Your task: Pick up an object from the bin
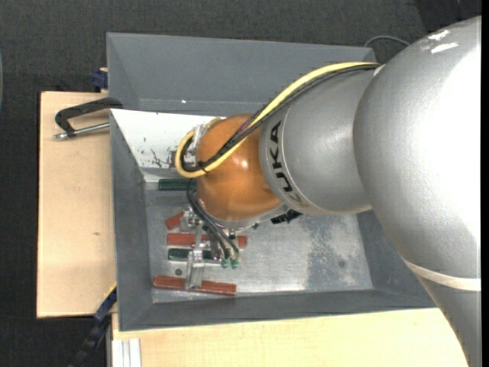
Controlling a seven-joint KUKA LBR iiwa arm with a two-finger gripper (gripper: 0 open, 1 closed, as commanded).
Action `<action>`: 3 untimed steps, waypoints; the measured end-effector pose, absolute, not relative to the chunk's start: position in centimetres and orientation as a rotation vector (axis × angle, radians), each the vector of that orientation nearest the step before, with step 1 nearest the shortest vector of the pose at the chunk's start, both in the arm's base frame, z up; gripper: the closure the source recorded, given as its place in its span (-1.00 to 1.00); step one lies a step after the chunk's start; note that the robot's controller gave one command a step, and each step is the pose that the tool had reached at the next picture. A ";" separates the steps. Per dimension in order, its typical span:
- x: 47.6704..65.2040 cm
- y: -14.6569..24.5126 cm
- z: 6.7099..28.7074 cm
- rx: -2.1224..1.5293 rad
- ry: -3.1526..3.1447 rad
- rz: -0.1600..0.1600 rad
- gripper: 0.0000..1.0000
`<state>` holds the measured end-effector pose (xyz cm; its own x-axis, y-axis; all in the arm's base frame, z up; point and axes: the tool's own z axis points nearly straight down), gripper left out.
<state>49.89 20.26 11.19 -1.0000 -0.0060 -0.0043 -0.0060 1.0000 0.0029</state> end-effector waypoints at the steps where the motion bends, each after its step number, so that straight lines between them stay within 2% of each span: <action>1: 49.3 20.2 7.0 0.065 3.142 0.002 -1.00; 2: 54.4 17.9 9.0 -0.207 3.134 0.005 -1.00; 3: 53.9 18.4 8.3 -0.135 3.135 0.003 -1.00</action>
Offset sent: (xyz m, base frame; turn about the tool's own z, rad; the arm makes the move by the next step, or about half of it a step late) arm 0.0766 -0.0443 -0.0114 -0.2148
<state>53.88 18.44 8.30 -0.9963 -0.0862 -0.0039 -0.0862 0.9963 0.0015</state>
